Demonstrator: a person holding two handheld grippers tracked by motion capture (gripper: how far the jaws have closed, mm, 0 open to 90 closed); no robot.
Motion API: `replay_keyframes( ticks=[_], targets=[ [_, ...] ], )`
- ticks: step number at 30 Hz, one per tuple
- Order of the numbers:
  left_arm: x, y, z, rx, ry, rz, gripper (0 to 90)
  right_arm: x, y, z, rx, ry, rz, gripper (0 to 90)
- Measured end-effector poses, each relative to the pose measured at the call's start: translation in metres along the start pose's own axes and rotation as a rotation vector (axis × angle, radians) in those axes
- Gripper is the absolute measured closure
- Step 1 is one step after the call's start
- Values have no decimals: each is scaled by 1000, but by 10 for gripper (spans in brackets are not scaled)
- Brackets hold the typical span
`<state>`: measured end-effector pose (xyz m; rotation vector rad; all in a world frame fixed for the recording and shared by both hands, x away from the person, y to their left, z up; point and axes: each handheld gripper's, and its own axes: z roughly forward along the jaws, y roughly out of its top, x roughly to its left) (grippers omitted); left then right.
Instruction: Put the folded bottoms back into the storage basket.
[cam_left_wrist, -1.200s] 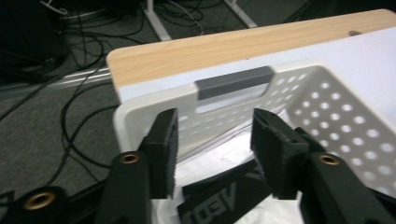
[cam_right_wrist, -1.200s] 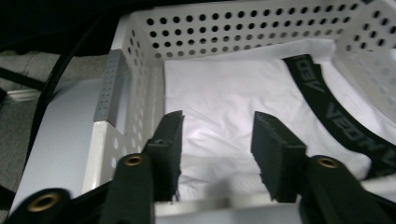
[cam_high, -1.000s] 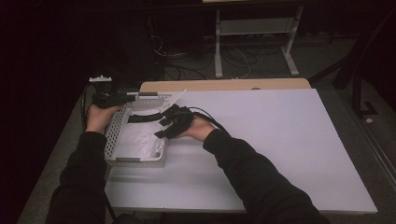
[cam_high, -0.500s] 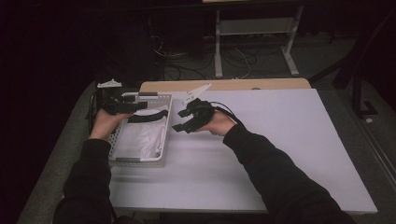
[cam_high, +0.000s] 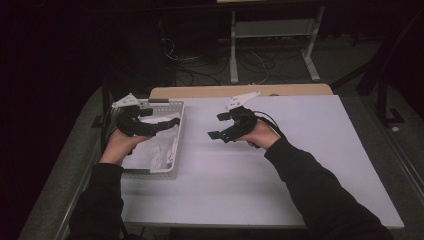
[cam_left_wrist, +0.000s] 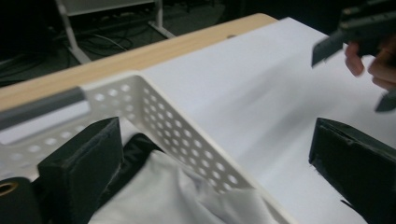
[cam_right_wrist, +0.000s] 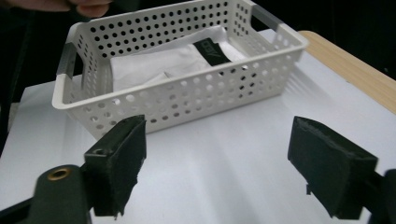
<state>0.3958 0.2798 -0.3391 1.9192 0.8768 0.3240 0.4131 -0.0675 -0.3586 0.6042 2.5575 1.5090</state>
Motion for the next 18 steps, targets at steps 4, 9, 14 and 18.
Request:
replay_keyframes(
  ticks=[4,9,14,18],
  targets=[
    [-13,-4,1,-4,-21,17,0,0,-8,-14,-19,-17,14,146],
    [-34,-7,3,-15,-67,43,0,2,-20,-33,-45,-34,38,93],
    [-55,-13,7,-20,-103,65,0,4,-36,-52,-43,-63,50,37],
    [-70,-17,11,-19,-138,81,0,8,-49,-66,-31,-89,56,16]
  ],
)
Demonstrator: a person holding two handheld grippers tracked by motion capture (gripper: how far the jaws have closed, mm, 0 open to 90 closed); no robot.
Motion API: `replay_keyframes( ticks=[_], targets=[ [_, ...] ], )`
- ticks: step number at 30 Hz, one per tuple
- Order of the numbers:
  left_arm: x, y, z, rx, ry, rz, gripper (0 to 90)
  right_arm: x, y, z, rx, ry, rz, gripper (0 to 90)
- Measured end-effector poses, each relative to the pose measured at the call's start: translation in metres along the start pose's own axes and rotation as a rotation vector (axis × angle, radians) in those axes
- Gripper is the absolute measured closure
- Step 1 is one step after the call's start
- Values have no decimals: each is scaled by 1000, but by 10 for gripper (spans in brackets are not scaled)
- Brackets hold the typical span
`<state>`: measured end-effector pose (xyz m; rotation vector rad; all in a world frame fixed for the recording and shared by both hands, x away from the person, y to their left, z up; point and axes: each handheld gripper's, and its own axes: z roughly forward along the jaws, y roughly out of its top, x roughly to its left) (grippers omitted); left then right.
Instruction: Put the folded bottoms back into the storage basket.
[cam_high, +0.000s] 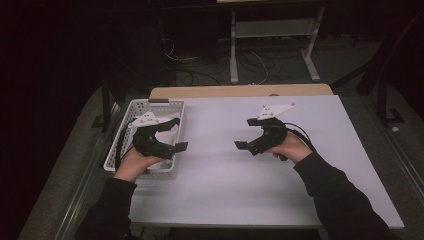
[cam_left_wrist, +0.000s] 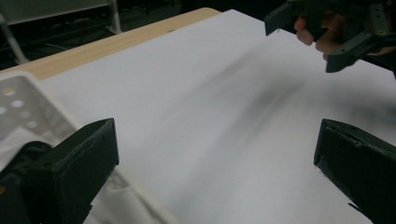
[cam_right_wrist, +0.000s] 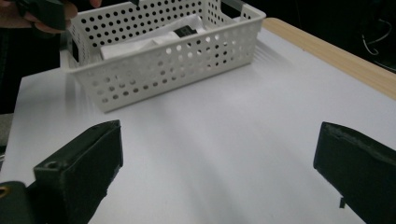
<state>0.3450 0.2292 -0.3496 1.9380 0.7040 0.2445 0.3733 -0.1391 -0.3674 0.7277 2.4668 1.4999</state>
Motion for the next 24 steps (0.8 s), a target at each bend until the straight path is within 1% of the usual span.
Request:
replay_keyframes(
  ticks=[3,7,9,11,15,16,18,24],
  targets=[
    [-10,-5,3,-6,-14,18,0,2,-10,-12,0,-21,1,7],
    [-20,-12,8,-10,-36,27,0,3,-22,-27,-9,-30,17,4],
    [-24,-14,9,-6,-46,43,0,3,-28,-34,-10,-39,21,4],
    [-26,-16,8,-10,-54,49,0,4,-33,-42,-16,-47,22,4],
    [-29,-21,10,-15,-55,56,0,7,-44,-54,-24,-62,22,3],
    [-30,-22,11,-13,-60,52,0,8,-47,-57,-26,-66,21,3],
    [-30,-23,12,-8,-67,55,0,10,-51,-63,-28,-68,25,4],
    [-34,-24,12,-9,-83,64,0,11,-66,-83,-38,-97,37,4]
  ],
)
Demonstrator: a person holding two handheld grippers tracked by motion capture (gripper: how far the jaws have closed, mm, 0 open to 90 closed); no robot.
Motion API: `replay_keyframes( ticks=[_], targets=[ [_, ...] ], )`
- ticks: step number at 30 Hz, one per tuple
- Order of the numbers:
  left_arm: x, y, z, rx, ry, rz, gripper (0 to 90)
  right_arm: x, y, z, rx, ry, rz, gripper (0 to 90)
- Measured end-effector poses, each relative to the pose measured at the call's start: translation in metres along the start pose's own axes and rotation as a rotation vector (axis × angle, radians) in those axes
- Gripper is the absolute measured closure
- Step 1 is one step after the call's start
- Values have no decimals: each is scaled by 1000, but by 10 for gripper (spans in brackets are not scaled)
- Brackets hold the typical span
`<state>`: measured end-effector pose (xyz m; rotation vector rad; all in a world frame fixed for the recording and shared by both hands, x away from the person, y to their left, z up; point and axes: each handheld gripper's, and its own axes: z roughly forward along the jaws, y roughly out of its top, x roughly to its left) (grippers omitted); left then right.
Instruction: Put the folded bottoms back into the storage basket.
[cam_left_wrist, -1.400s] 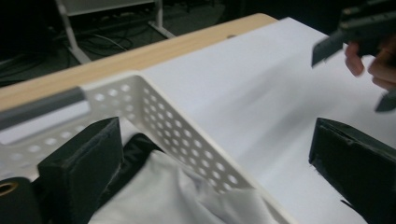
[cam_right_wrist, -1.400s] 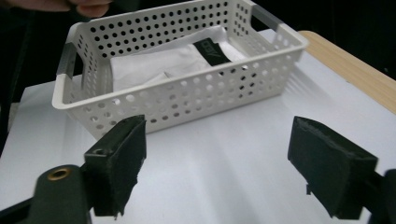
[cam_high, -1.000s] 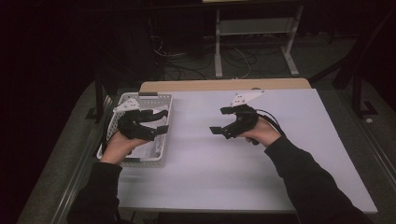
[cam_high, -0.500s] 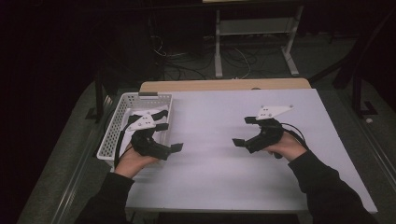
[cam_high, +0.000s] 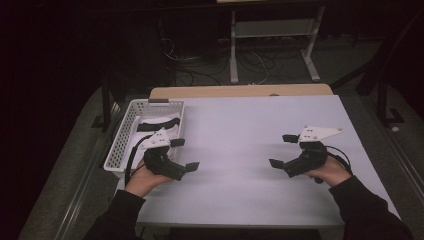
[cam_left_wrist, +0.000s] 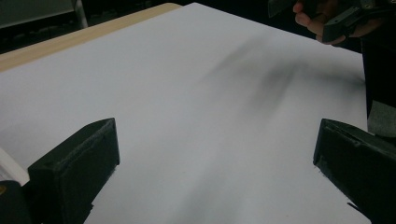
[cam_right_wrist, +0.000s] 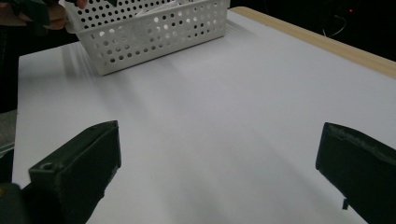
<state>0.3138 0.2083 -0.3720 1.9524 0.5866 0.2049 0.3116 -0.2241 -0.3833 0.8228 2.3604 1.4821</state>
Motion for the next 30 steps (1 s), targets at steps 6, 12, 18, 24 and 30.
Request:
replay_keyframes(
  ticks=[6,12,18,24,30],
  targets=[
    [-1,-1,0,-4,0,8,0,-4,-15,-20,-20,-30,23,4],
    [-2,-1,0,-6,0,14,0,-8,-32,-36,-31,-57,39,4],
    [-1,-1,-1,-13,5,12,0,-9,-47,-47,-37,-74,61,4],
    [-1,-1,0,-7,4,14,0,-10,-54,-49,-23,-80,69,4],
    [0,-1,0,-11,5,8,0,-10,-56,-51,-20,-75,73,4]
  ],
)
